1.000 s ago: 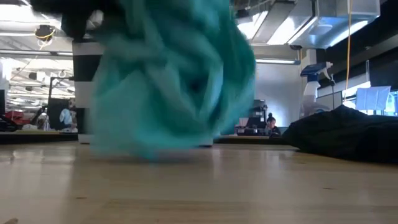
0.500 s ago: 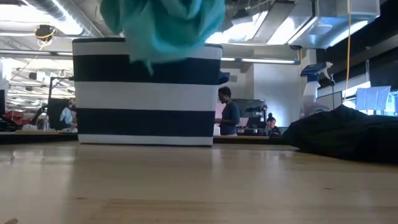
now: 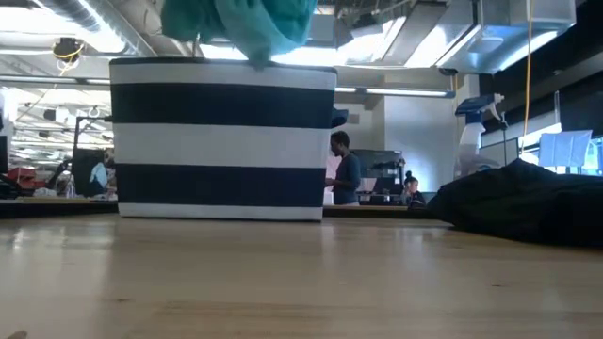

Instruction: Fold Laundry from Bin

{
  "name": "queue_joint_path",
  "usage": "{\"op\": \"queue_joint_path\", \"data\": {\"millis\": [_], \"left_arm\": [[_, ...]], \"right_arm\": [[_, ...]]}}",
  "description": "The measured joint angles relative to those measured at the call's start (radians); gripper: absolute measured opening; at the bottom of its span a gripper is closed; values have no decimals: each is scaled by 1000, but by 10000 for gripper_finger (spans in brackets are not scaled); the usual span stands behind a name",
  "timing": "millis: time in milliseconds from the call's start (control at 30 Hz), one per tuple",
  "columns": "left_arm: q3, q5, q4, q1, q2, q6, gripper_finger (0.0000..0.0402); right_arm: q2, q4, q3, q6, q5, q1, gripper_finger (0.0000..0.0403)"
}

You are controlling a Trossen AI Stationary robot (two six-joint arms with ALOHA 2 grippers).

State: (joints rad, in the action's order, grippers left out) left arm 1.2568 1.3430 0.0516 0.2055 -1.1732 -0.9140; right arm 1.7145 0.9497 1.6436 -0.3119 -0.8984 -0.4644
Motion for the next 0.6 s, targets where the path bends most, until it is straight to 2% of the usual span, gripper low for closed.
{"op": "queue_joint_path", "data": {"millis": [200,300,433,600], "left_arm": [[1,-197,12,-273,3,144,22],[1,-285,109,-371,2,273,22],[1,-451,273,-500,-13,474,22],[0,-564,406,-632,-83,580,22]], "right_arm": [[0,10,0,6,0,0,232],[0,27,0,5,0,0,232],[0,35,0,5,1,0,232],[0,46,0,6,1,15,232]]}}
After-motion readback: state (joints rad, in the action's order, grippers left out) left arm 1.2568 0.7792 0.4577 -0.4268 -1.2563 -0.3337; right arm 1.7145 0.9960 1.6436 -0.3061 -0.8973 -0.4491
